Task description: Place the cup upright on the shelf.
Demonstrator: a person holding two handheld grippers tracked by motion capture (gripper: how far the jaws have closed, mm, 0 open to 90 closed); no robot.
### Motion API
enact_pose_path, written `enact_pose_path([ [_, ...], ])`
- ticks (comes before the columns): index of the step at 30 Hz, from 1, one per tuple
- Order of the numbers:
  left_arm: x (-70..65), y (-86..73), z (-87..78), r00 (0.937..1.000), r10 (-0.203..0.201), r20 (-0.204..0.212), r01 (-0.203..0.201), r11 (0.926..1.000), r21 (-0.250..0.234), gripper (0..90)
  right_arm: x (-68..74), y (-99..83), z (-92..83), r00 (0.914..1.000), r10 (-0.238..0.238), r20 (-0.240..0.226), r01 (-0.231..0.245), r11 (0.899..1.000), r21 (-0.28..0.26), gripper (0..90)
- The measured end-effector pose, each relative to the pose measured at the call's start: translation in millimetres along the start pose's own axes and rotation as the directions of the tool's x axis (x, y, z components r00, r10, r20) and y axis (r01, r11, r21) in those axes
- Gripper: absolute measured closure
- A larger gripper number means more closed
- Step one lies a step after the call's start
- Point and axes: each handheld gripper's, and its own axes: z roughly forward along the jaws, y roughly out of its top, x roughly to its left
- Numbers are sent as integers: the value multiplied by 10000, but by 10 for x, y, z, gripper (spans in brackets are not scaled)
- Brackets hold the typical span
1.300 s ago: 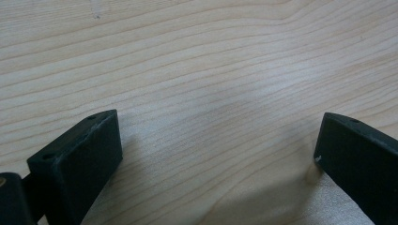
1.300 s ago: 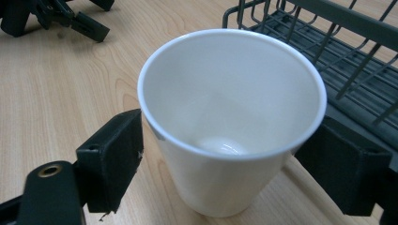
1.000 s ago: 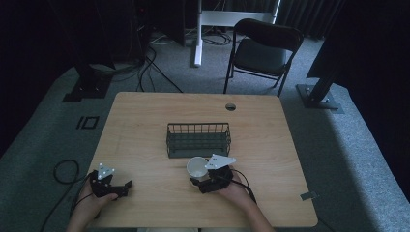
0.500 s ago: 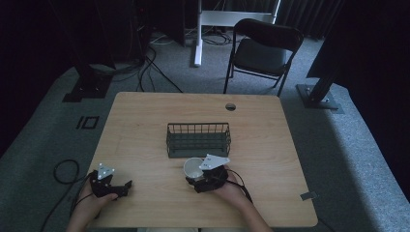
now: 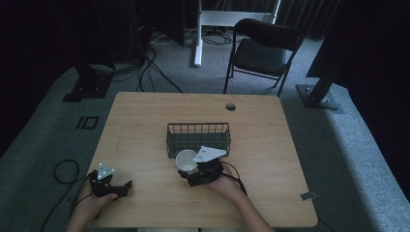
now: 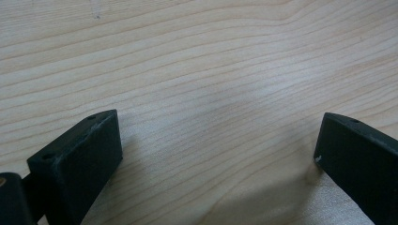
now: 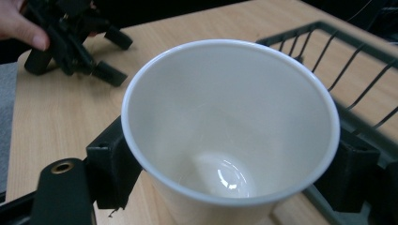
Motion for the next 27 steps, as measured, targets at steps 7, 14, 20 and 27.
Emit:
enact_pose_path([
  [7, -1, 0, 0, 10000, 39, -23, -39, 10000, 26, 16, -48, 148, -80, 9997, -103, 218, 107, 9997, -207, 200],
  [14, -2, 0, 1, 10000, 4, -15, -4, 10000, -5, 16, -104, 309, -154, 9985, -172, 520, 197, 9987, -470, 201],
  [20, 1, -1, 0, 10000, 14, -2, -14, 10000, 0, 16, -141, 463, -195, 9974, -160, 697, 210, 9973, -707, 201],
  [27, 1, 0, 0, 10000, 15, -3, -15, 10000, 3, 16, -194, 570, -218, 9937, -97, 1119, 187, 9966, -802, 201],
])
